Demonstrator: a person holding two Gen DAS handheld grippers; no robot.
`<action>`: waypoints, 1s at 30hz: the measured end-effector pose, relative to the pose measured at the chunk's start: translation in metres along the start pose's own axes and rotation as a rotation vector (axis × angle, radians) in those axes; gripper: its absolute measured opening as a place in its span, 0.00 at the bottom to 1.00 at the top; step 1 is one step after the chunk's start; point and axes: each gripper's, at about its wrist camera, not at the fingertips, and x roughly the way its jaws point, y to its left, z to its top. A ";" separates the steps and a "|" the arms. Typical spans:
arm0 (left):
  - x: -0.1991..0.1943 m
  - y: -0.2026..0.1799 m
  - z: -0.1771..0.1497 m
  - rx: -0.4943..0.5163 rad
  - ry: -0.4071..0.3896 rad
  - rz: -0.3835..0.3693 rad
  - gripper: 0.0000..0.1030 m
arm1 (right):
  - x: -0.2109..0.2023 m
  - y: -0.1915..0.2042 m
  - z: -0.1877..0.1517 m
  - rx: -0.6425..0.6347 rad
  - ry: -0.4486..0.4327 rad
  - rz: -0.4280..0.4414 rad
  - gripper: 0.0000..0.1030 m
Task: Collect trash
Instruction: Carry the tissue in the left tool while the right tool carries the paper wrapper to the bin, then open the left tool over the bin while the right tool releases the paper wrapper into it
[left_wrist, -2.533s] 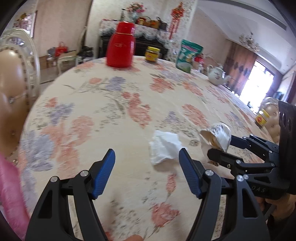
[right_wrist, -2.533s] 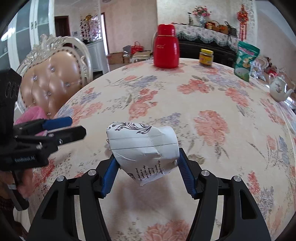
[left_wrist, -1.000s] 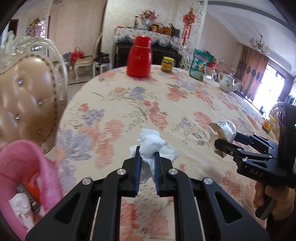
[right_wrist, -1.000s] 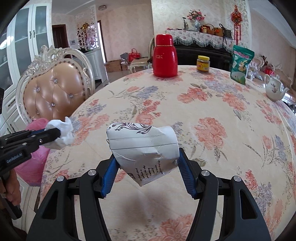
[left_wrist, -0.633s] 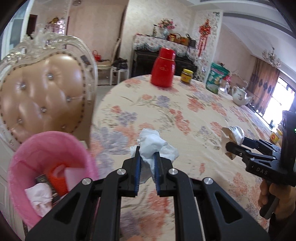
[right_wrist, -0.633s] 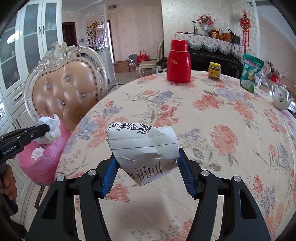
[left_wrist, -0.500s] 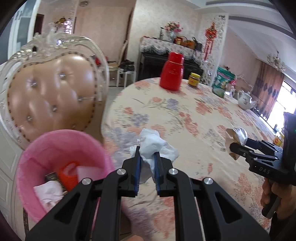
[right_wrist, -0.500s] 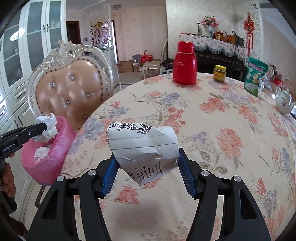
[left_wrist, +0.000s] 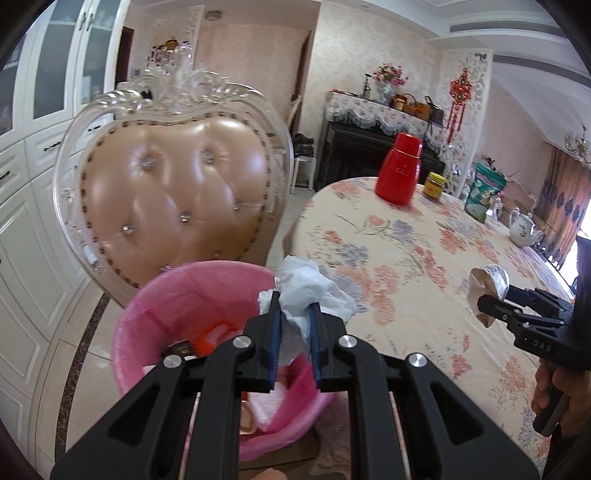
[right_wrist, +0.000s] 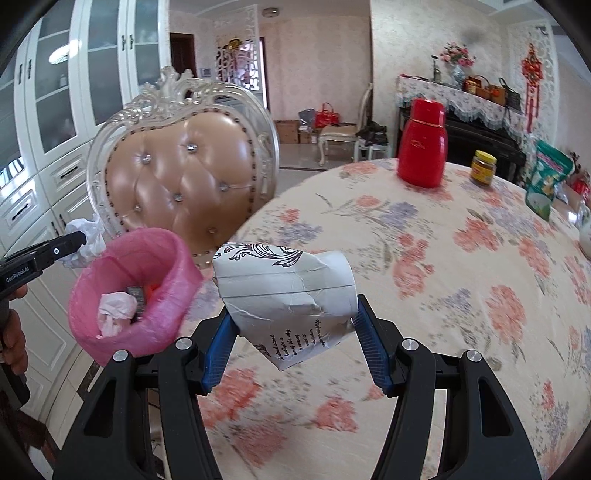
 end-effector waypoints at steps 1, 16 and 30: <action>-0.002 0.004 -0.001 -0.005 -0.001 0.005 0.14 | 0.001 0.005 0.002 -0.007 0.000 0.008 0.57; -0.016 0.056 -0.011 -0.067 -0.001 0.073 0.14 | 0.030 0.093 0.028 -0.108 0.019 0.137 0.57; -0.017 0.087 -0.016 -0.112 0.007 0.093 0.14 | 0.061 0.158 0.037 -0.176 0.067 0.231 0.58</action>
